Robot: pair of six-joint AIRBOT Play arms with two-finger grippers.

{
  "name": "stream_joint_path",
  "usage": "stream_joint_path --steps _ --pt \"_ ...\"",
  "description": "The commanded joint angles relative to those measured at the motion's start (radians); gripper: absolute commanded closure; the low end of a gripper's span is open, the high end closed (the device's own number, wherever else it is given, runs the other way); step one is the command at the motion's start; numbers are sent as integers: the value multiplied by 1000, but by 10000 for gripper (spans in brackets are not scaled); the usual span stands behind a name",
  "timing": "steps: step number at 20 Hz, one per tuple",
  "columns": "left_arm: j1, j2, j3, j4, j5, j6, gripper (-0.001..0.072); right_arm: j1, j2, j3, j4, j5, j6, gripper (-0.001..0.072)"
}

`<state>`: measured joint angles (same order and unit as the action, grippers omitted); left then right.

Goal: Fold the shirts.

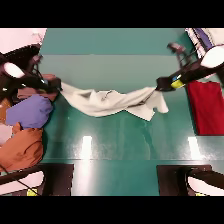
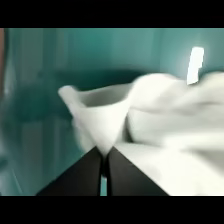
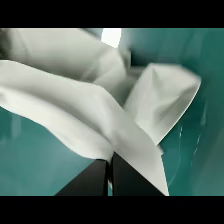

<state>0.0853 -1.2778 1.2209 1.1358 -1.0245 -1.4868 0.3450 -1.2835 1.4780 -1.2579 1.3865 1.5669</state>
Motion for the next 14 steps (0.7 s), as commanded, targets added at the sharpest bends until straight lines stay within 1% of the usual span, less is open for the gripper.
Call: stream_joint_path --steps 1,4,8,11,14 --pt "1 197 183 42 -9 3 683 -77 85 188 -3 39 -7 694" --pt "0 383 359 51 -9 2 683 -142 203 330 -3 35 -25 694" --pt "0 538 548 49 -14 2 684 -209 336 467 -3 39 -25 694" --pt "0 584 658 39 -17 -7 684 -258 396 547 -2 53 -25 694" --pt "0 585 737 3 -34 -6 685 -321 420 597 -2 91 -25 695"
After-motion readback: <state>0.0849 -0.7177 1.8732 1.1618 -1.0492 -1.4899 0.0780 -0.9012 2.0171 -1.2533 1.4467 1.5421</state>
